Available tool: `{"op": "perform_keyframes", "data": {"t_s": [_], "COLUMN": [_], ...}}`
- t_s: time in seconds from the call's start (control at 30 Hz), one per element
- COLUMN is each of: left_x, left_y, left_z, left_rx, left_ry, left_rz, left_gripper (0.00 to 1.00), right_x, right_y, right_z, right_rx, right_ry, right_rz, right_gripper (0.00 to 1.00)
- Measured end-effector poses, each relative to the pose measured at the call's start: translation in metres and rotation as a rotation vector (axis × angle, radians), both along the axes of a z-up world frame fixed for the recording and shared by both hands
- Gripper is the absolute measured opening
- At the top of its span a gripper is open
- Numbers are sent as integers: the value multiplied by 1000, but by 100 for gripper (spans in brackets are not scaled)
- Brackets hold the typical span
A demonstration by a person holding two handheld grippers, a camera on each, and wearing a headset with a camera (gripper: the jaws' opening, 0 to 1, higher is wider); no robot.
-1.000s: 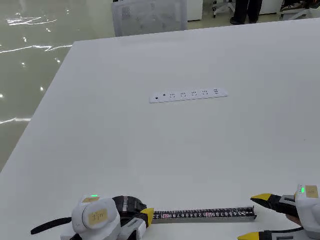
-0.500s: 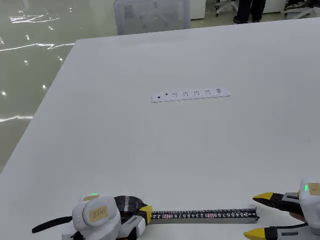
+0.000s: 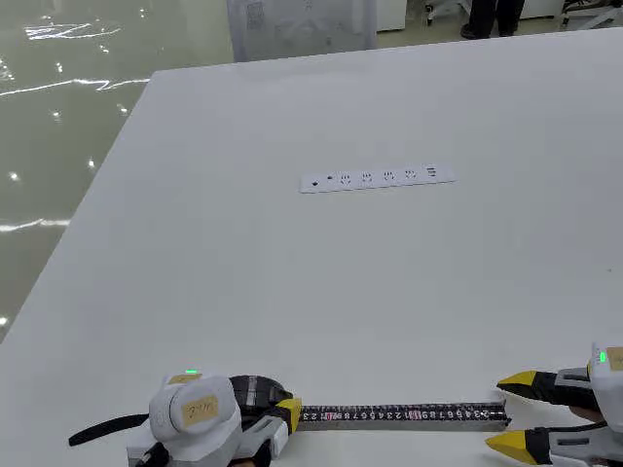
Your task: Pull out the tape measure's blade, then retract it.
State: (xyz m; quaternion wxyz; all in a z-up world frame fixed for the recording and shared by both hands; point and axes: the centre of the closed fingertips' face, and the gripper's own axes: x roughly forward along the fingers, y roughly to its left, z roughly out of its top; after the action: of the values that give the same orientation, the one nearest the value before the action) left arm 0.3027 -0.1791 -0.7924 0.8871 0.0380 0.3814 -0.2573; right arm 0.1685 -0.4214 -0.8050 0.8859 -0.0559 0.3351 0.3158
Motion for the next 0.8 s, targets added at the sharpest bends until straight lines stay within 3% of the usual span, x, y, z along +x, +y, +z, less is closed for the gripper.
{"op": "perform_keyframes", "data": {"t_s": [0.3,0.37,0.43,0.8], "left_x": [0,0,0,-1], "left_y": [0,0,0,-1], "left_z": [-1,-1,-1,-1], "left_rx": [9,8,9,13], "left_ry": [4,6,6,10], "left_rz": [-7,-7,-7,-11], "left_gripper": [62,62,62,62], "right_x": [-2,-2,-3,-1], "right_y": [1,-3,-2,-3], "right_z": [-3,-5,-6,-9], "right_rx": [-7,-46,-28,-40], "right_ry": [-8,-22,-14,-26], "right_rz": [57,70,69,85], "right_gripper": [28,28,26,20]}}
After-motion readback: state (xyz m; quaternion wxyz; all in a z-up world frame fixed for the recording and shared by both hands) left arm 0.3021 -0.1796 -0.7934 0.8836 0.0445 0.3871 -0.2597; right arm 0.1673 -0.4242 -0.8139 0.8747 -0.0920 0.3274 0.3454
